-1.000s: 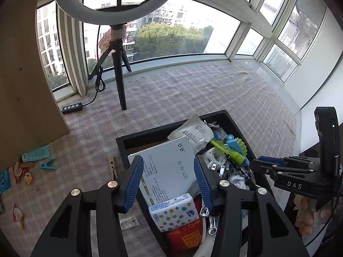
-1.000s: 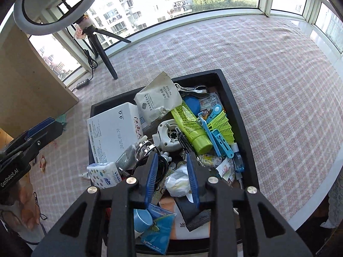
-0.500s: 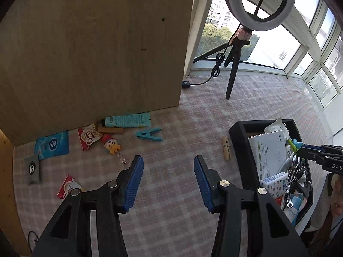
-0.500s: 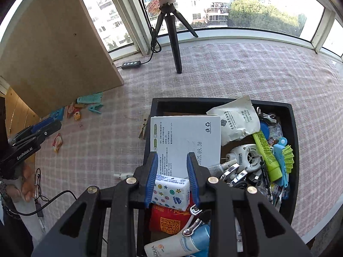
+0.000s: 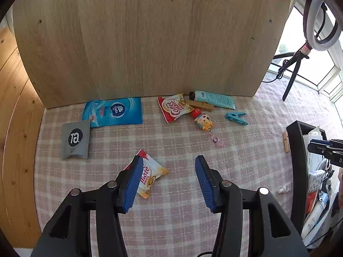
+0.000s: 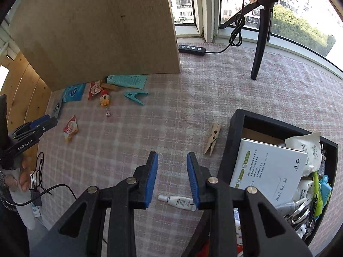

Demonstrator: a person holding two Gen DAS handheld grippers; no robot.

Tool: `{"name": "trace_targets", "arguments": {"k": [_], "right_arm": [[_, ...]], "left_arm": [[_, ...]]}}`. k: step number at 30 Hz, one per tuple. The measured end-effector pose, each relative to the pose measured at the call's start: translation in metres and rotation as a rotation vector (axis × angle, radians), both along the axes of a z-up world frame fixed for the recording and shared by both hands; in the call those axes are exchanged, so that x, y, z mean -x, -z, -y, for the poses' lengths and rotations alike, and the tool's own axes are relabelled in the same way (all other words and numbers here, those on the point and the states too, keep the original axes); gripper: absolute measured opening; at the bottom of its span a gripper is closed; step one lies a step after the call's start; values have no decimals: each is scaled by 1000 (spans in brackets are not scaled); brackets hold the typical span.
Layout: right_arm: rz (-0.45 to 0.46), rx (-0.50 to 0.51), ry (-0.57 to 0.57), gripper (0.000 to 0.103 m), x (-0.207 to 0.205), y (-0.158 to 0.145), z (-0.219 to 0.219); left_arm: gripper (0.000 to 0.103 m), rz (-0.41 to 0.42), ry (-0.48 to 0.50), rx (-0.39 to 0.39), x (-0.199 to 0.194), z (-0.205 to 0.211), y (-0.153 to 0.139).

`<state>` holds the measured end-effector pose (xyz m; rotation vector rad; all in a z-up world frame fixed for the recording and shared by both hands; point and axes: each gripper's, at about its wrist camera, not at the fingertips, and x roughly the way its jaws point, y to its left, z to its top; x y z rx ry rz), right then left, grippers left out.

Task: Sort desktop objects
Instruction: 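Move both tools back toward the Coffee-mate sachet and blue clothespin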

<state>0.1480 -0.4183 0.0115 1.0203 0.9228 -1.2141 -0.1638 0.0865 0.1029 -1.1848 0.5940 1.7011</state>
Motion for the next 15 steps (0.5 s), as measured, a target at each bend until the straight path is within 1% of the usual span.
{"name": "trace_targets", "arguments": {"k": [2,3,5,9,10,12,15], "right_arm": [[-13,-12,-40,29,-11,6,11],[-21,-16,-57,31,-16,9,15],[-34,-21,-88,37,-25,15,25],[-46,-38,-148,39,-37,28,43],[-49,-41,-164,40,-40,30,47],[-61,-40,-198,45,-46,36,56],[-92,-39,-255,48,-55,45,68]], "left_arm": [[52,-12,16,15,5,4,5],[56,-17,30,25,7,5,9],[60,-18,67,45,9,6,17],[67,-36,161,101,5,7,36],[67,-43,183,114,3,6,40],[68,-55,217,145,0,5,51],[68,-57,254,173,-5,4,63]]}}
